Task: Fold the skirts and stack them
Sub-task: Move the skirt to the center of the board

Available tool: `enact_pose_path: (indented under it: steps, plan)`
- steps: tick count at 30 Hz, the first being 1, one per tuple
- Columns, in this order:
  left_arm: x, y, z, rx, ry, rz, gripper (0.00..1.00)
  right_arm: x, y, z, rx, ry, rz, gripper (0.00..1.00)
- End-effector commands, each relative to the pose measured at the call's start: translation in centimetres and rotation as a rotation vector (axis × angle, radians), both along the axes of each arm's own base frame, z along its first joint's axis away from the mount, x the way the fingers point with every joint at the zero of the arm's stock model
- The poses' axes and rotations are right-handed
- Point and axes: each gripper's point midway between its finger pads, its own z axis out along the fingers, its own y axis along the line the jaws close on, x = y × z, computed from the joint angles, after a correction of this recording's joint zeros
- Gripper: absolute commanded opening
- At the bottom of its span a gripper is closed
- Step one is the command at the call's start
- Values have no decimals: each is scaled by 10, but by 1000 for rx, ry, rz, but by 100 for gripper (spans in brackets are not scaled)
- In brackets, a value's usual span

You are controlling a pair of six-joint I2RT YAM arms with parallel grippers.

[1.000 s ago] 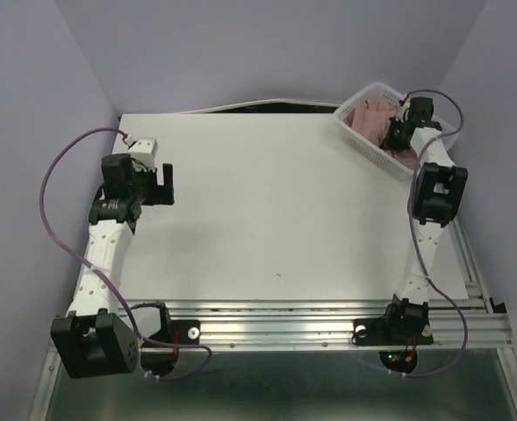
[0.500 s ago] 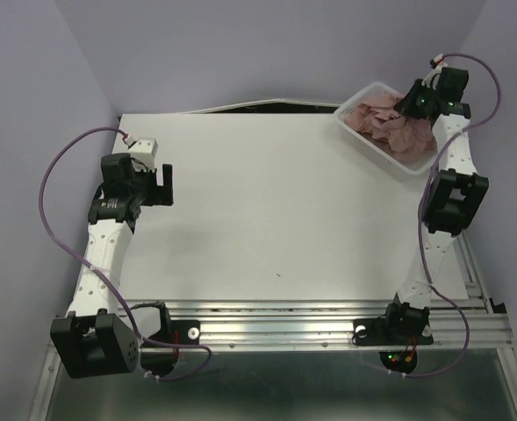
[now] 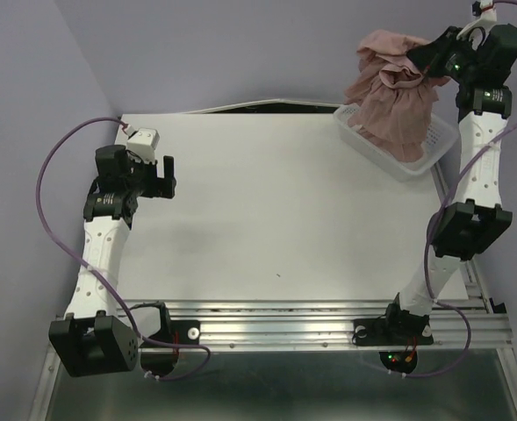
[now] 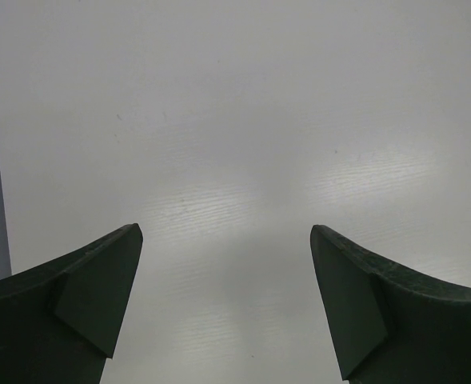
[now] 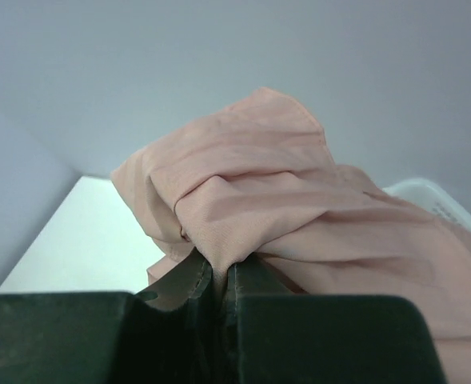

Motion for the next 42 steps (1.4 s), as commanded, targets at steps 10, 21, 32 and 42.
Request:
enact_pose_path:
  steps: [10, 21, 32, 42]
  plan:
    - [-24, -47, 79, 74, -268, -390, 98, -140, 201, -51, -149, 65, 736, 1]
    - [-62, -82, 52, 90, -243, -683, 91, -161, 316, -257, -151, 604, 966, 71]
    - [-58, -152, 1, 94, -118, -866, 89, -109, 256, -253, -199, 639, 650, 88]
    - [-100, -170, -94, 208, 66, -1028, 63, -284, 263, -255, -254, 641, 964, 53]
